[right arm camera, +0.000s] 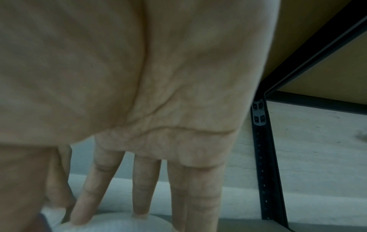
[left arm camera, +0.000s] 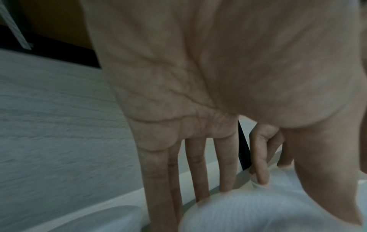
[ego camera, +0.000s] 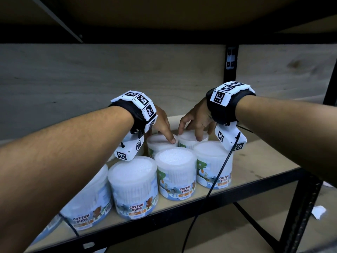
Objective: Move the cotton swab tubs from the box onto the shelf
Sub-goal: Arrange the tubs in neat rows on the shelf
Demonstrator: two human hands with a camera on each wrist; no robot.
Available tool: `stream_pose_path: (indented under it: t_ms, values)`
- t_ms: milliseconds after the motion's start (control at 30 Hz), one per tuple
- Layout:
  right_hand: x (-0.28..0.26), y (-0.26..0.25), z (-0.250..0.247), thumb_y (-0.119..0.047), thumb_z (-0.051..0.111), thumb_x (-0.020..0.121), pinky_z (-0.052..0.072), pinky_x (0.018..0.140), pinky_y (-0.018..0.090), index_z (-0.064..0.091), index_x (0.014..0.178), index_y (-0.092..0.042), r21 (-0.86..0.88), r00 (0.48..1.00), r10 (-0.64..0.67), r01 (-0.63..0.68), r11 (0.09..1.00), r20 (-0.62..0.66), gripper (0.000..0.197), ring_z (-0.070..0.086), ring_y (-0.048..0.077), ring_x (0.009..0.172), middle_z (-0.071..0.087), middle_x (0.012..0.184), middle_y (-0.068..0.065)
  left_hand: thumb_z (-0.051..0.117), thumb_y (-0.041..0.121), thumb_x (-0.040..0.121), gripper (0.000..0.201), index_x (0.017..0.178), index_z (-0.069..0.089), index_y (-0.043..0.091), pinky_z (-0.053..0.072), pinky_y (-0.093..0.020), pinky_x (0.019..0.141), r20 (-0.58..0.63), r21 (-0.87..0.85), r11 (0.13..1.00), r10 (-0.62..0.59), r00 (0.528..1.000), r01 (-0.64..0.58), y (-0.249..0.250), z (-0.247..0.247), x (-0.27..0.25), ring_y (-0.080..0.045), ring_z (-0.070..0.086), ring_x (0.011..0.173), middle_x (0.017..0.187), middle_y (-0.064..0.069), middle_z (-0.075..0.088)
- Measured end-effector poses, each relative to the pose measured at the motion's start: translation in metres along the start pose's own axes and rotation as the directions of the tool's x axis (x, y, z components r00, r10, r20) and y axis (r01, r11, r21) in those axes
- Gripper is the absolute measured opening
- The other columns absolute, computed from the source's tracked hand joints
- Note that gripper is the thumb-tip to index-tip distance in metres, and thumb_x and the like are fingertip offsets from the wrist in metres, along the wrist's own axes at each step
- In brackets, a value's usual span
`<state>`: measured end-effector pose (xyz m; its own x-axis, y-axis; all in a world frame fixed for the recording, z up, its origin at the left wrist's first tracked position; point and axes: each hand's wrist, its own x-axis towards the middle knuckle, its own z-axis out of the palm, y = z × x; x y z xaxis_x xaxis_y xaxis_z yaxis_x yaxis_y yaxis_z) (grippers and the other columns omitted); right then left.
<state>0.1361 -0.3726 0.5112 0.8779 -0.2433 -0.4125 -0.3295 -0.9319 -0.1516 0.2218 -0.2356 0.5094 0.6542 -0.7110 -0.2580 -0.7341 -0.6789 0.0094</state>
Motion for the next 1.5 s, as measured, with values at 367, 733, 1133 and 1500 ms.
stream_pose_path:
  t_ms: [367,733,1133,1500]
  values:
    - [-0.01,0.001,0.003,-0.017,0.066,0.088,0.061,0.076,0.034,0.046,0.136,-0.045,0.02,0.993,0.02,-0.018,1.0,-0.113,0.059,0.05,0.038,0.131,0.047,0.147,0.015,0.077,0.058,0.071,0.055,0.119,0.066,0.033,0.057,-0.035,0.09,-0.041,-0.152,0.987,0.052,0.998,-0.057,-0.011,-0.003,-0.021,-0.018,0.066,0.102,0.11,0.002,0.068]
    - [-0.068,-0.049,0.055,-0.046,0.065,0.091,0.042,0.1,0.019,0.059,0.128,-0.036,0.105,0.853,-0.385,0.445,0.889,-0.354,0.04,0.058,0.001,0.113,0.063,0.122,-0.016,0.065,0.059,0.083,0.068,0.142,0.047,0.032,0.042,-0.024,0.099,-0.17,-0.02,0.994,0.102,0.98,-0.107,-0.059,0.017,-0.125,-0.007,0.054,0.113,0.14,0.013,0.052]
    - [-0.088,-0.082,0.122,-0.052,0.078,0.076,0.036,0.097,0.011,0.068,0.115,-0.041,0.069,0.764,-0.451,0.537,0.841,-0.461,0.041,0.052,0.006,0.12,0.06,0.126,-0.01,0.075,0.053,0.078,0.047,0.122,0.064,0.041,0.046,-0.033,0.101,-0.268,-0.135,0.989,0.018,0.963,-0.056,-0.119,0.089,-0.22,-0.012,0.058,0.115,0.126,0.015,0.061]
    - [-0.077,-0.082,0.126,-0.046,0.078,0.078,0.039,0.108,0.019,0.07,0.112,-0.04,0.147,0.761,-0.436,0.56,0.815,-0.481,0.035,0.055,0.001,0.117,0.063,0.121,-0.014,0.072,0.055,0.079,0.045,0.121,0.065,0.041,0.046,-0.032,0.1,-0.328,-0.159,0.976,0.09,0.94,-0.149,-0.13,0.098,-0.215,-0.009,0.057,0.114,0.127,0.019,0.061]
